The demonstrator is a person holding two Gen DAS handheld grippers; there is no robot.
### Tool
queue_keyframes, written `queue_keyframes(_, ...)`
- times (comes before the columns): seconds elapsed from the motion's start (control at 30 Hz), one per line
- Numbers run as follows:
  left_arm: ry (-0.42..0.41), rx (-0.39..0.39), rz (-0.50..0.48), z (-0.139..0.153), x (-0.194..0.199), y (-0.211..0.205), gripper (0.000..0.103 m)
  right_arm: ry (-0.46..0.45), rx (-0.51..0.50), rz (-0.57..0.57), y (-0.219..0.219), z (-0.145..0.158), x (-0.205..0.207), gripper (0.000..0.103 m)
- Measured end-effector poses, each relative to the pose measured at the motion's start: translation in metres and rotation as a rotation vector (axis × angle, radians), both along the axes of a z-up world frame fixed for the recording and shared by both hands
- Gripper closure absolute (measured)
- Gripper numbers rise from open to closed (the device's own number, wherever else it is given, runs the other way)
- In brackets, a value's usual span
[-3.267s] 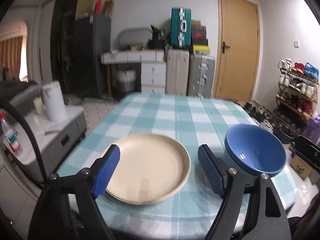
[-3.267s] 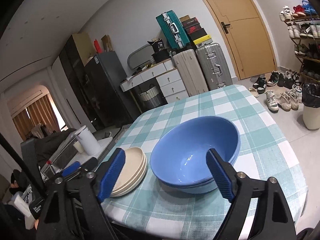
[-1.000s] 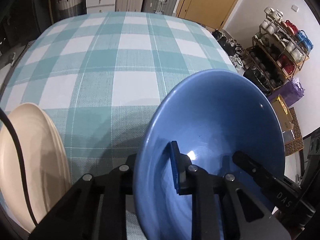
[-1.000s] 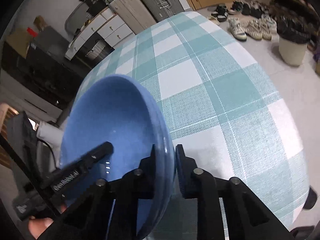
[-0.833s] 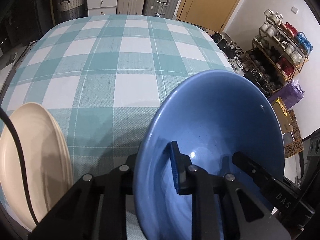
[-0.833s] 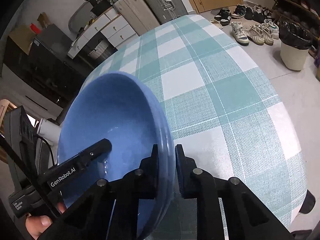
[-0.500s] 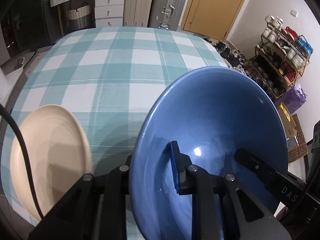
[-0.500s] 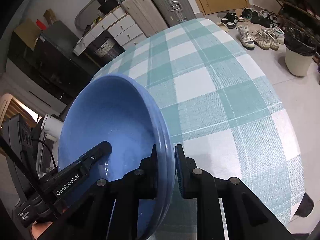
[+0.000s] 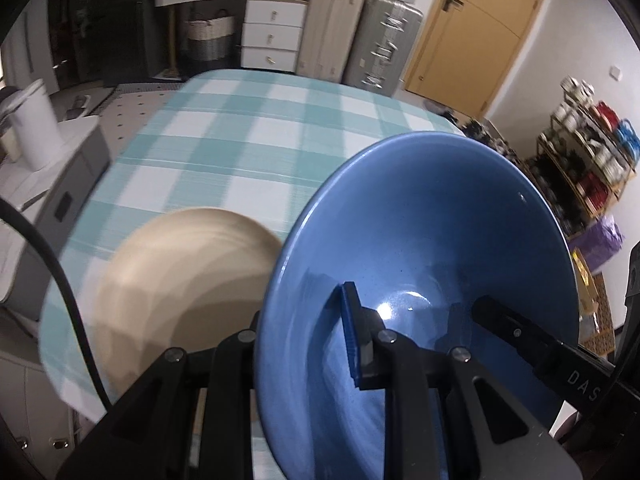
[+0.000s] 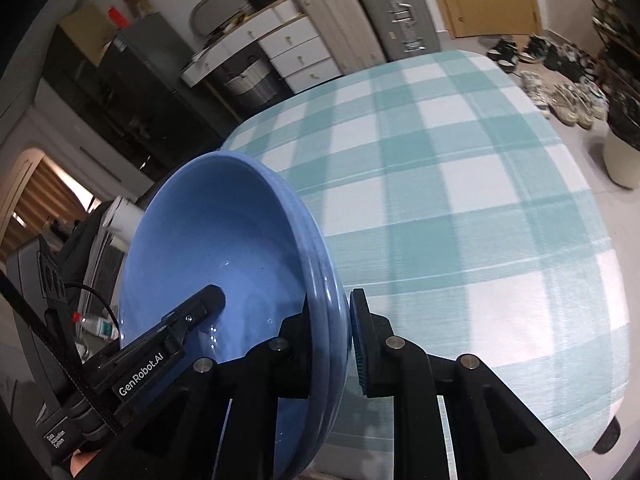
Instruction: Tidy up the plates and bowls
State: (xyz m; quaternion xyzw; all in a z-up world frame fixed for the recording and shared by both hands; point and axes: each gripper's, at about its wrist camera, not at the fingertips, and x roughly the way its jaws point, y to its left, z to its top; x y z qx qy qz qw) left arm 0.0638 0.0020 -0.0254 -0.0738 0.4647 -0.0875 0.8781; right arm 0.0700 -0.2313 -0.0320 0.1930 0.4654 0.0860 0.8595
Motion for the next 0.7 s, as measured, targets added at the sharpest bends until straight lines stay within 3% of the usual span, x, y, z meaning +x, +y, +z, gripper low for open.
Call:
queue_keyframes(0.3,-0.004,0.009,0.126,0.004,-0.007,0.075,0.081,0.007,0.004,0.123,0.079,0.009,0.014,0.087)
queue_keyframes(0.7,0.072,0.02,0.201,-0.032,0.011,0.126,0.08,0.092,-0.023,0.206,0.147,-0.024,0.043,0.087)
